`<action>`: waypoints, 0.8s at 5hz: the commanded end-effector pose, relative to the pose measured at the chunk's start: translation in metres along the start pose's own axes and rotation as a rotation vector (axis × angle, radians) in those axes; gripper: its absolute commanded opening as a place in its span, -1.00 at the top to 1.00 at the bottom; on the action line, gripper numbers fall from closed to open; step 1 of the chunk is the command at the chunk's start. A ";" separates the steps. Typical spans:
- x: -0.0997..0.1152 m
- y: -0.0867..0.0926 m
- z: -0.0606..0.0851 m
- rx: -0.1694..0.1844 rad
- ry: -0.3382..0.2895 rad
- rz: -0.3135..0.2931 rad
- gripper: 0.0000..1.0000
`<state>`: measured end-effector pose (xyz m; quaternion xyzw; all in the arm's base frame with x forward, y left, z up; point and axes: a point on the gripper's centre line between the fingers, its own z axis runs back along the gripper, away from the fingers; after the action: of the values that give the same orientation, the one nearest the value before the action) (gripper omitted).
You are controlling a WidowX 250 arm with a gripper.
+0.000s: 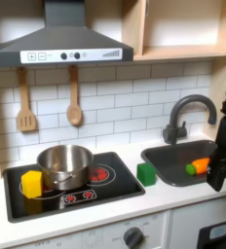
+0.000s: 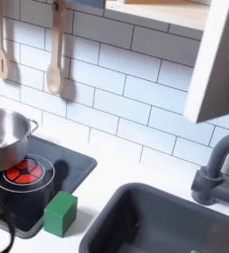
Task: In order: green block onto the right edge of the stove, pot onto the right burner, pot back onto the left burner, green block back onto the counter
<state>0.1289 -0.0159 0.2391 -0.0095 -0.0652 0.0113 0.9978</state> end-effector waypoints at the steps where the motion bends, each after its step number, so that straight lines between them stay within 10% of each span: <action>1: 0.027 0.009 -0.009 0.016 -0.023 0.021 -1.00; 4: 0.070 0.020 -0.025 0.029 -0.037 0.058 -1.00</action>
<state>0.2004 0.0044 0.2229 0.0003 -0.0835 0.0421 0.9956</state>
